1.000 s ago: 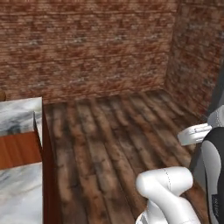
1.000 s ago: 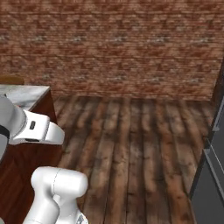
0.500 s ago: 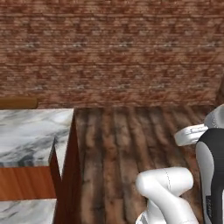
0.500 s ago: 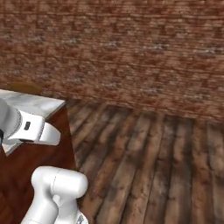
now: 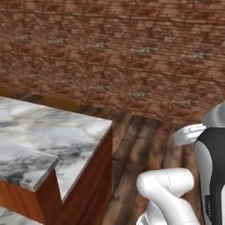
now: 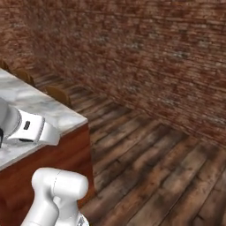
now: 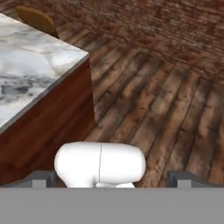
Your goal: Pick the candle and jar from the dining table and place them in the open cabinet. Close the cabinet after placing the objects.
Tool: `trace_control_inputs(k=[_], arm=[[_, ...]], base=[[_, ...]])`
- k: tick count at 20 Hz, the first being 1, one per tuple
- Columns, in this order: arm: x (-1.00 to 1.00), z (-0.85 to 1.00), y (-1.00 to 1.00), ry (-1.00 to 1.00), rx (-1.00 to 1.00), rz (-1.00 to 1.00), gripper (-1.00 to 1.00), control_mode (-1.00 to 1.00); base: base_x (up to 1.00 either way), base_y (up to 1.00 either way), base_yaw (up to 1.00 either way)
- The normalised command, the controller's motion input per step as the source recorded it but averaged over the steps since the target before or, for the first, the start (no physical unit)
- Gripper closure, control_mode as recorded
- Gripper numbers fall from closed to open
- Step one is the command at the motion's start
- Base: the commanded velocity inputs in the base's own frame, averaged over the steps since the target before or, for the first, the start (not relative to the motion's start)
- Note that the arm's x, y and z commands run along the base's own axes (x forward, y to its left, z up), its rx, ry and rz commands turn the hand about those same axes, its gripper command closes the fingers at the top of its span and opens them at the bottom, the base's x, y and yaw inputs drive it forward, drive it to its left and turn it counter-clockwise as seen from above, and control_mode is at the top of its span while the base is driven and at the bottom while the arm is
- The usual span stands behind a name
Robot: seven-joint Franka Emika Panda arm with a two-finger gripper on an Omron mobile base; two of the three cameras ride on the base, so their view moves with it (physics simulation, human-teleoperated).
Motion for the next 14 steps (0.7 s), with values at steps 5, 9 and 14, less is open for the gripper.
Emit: trace_control_inputs(k=[5,9,14], arm=[[0.00,0.00,0.00,0.00,0.00,0.00,-1.00,1.00],[0.00,0.00,0.00,0.00,0.00,0.00,-1.00,1.00],[0.00,0.00,0.00,0.00,0.00,0.00,-1.00,1.00]], base=[[0.20,-1.00,0.30],[0.41,-0.96,0.43],[0.47,-0.63,0.63]])
